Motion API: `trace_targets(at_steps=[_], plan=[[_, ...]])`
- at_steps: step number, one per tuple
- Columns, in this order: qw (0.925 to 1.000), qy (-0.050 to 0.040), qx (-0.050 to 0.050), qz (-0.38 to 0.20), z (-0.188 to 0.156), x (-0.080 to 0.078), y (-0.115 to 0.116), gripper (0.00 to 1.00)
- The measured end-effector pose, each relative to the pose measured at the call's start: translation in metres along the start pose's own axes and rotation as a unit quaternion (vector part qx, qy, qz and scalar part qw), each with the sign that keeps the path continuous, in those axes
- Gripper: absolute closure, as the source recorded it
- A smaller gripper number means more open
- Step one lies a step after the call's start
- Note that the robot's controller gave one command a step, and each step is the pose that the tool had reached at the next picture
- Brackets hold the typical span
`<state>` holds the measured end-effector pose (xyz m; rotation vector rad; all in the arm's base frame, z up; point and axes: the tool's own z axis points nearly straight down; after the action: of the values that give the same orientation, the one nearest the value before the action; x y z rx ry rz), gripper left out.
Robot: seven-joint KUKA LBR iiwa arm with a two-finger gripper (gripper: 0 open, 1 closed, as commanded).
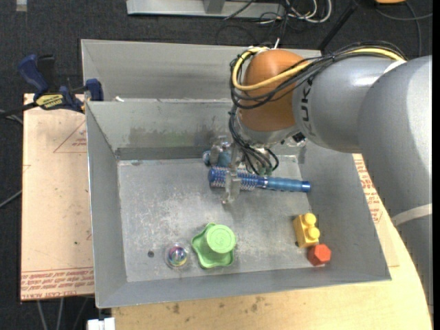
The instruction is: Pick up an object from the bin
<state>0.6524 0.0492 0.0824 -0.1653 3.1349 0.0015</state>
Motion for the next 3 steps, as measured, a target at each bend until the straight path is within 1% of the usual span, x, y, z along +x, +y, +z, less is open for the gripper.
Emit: trace_targets(at_steps=[1, 2, 3], plan=[[1.0000, 0.0000, -0.001, 0.000, 0.000, 0.000, 0.001, 1.00], [0.9323, 0.0043, -0.002, -0.362, 0.014, 0.018, 0.016, 1.00], [0.9299, -0.0030, 0.001, -0.368, -0.112, 0.030, 0.027, 1.00]])
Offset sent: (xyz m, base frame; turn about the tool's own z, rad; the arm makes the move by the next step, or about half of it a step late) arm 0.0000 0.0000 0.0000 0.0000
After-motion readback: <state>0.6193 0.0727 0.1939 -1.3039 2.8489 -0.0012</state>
